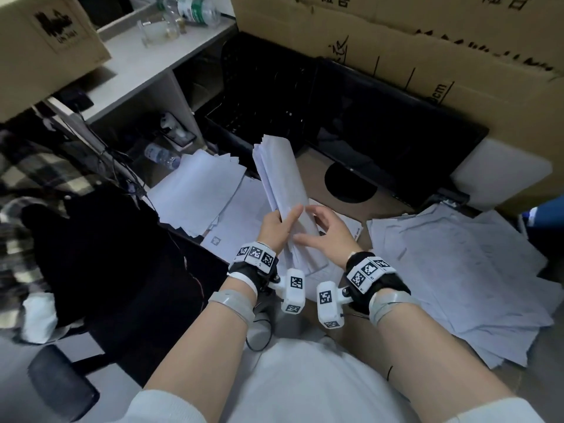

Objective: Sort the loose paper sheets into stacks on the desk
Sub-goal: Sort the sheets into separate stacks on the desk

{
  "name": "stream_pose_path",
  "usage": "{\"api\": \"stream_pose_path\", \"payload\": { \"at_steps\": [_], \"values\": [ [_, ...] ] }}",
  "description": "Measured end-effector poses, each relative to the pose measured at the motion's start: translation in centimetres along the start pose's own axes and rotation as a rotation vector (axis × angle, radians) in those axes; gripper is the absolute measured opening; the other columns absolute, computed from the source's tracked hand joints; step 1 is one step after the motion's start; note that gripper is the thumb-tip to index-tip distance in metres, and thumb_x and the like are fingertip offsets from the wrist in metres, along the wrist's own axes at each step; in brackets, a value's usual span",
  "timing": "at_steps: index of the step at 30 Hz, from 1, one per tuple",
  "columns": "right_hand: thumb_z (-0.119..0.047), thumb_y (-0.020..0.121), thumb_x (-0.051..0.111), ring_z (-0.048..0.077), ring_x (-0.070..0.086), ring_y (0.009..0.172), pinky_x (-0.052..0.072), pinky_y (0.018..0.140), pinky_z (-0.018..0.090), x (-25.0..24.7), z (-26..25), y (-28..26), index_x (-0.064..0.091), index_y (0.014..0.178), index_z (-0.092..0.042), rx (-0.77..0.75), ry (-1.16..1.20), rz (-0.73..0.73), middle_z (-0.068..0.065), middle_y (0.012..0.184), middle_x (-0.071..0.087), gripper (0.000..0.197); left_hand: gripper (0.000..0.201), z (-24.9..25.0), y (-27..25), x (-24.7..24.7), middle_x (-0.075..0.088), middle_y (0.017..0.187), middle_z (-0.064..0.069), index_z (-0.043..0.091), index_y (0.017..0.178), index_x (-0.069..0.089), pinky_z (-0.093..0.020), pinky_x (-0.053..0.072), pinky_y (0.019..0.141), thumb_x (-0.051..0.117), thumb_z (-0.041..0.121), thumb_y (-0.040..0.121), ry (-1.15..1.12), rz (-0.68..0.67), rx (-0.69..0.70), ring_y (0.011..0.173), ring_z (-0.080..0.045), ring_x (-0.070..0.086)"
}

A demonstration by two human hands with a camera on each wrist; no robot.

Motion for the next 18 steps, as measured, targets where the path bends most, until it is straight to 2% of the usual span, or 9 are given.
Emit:
{"api": "stream_pose_path", "payload": {
  "at_steps": [2, 4, 6, 8, 10, 12, 13, 15, 18],
  "values": [
    [-0.020, 0.074, 0.086, 0.001, 0.045, 0.126, 0.032, 0.103, 0.018, 0.1, 0.3, 0.0, 0.051, 0.133, -0.017, 0.018, -0.007, 0.032, -0.012, 0.133, 0.052, 0.069, 0.065, -0.6, 0.3, 0.0, 0.065, 0.076, -0.008, 0.009, 0.077, 0.064, -0.040, 0.052, 0.075, 0.060, 0.074, 0.079, 0.041, 0.034, -0.025, 0.073, -0.021, 0.061],
    [-0.017, 0.076, 0.082, 0.005, 0.049, 0.124, 0.035, 0.103, 0.021, 0.0, 0.7, 0.3, 0.054, 0.125, -0.018, 0.037, -0.020, 0.054, -0.010, 0.129, 0.055, 0.056, 0.082, -1.3, 0.9, 0.0, 0.062, 0.075, -0.013, 0.007, 0.076, 0.061, -0.042, 0.051, 0.075, 0.054, 0.089, 0.069, 0.061, 0.013, -0.048, 0.071, -0.025, 0.059],
    [-0.016, 0.080, 0.077, 0.007, 0.053, 0.123, 0.040, 0.106, 0.026, -0.2, 0.8, 0.6, 0.058, 0.117, -0.021, 0.052, -0.006, 0.083, -0.009, 0.125, 0.059, 0.041, 0.075, -0.7, 0.7, 0.0, 0.067, 0.078, -0.016, 0.003, 0.077, 0.063, -0.044, 0.053, 0.078, 0.058, 0.077, 0.078, 0.040, -0.011, -0.038, 0.073, -0.030, 0.063],
    [-0.016, 0.083, 0.073, 0.008, 0.059, 0.115, 0.044, 0.104, 0.027, -0.1, 0.6, 1.2, 0.063, 0.108, -0.020, 0.052, -0.003, 0.111, -0.008, 0.117, 0.064, 0.027, 0.060, 0.0, 0.8, -0.2, 0.071, 0.086, -0.021, 0.002, 0.084, 0.067, -0.046, 0.054, 0.082, 0.064, 0.062, 0.084, 0.003, -0.042, -0.030, 0.078, -0.028, 0.066],
    [-0.016, 0.084, 0.073, 0.007, 0.062, 0.104, 0.046, 0.093, 0.021, 0.4, 0.2, 1.9, 0.066, 0.098, -0.018, 0.054, -0.035, 0.118, -0.009, 0.106, 0.068, 0.015, 0.070, 0.1, 1.6, -0.9, 0.071, 0.098, -0.027, -0.005, 0.095, 0.068, -0.049, 0.055, 0.085, 0.066, 0.063, 0.076, -0.020, -0.043, -0.039, 0.083, -0.029, 0.067],
    [-0.015, 0.085, 0.071, 0.008, 0.064, 0.092, 0.046, 0.083, 0.019, 1.3, -0.4, 2.7, 0.067, 0.089, -0.016, 0.073, -0.047, 0.123, -0.007, 0.095, 0.069, 0.006, 0.077, 0.5, 2.5, -1.9, 0.071, 0.102, -0.025, -0.005, 0.100, 0.068, -0.049, 0.055, 0.087, 0.067, 0.067, 0.073, -0.016, -0.022, -0.048, 0.088, -0.031, 0.069],
    [-0.015, 0.086, 0.069, 0.009, 0.062, 0.085, 0.045, 0.078, 0.017, 1.6, -0.9, 3.1, 0.067, 0.089, -0.014, 0.083, -0.047, 0.140, -0.006, 0.090, 0.068, 0.004, 0.075, 0.7, 3.0, -2.4, 0.072, 0.102, -0.023, -0.004, 0.100, 0.068, -0.049, 0.055, 0.087, 0.069, 0.067, 0.075, -0.010, -0.030, -0.050, 0.090, -0.031, 0.070],
    [-0.014, 0.091, 0.063, 0.010, 0.056, 0.080, 0.042, 0.071, 0.015, 2.2, -1.9, 3.9, 0.063, 0.095, -0.011, 0.112, -0.017, 0.219, -0.005, 0.086, 0.063, 0.005, 0.053, 1.1, 4.0, -3.8, 0.073, 0.103, -0.019, 0.000, 0.104, 0.069, -0.045, 0.057, 0.087, 0.072, 0.049, 0.085, -0.017, -0.063, -0.048, 0.089, -0.027, 0.070],
    [-0.017, 0.094, 0.051, 0.012, 0.050, 0.084, 0.040, 0.074, 0.027, 2.9, -3.0, 5.1, 0.060, 0.105, -0.009, 0.179, 0.062, 0.337, -0.003, 0.091, 0.057, 0.016, 0.026, 0.8, 6.1, -6.3, 0.073, 0.101, -0.016, 0.000, 0.109, 0.068, -0.039, 0.058, 0.084, 0.072, 0.017, 0.089, -0.021, -0.071, -0.092, 0.087, -0.028, 0.069]
  ]
}}
Point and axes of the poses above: each hand's wrist, its own y-axis towards the middle knuckle, its own x-axis out of the palm, z = x × y, the point moved 3 cm from there along y, towards the middle knuckle
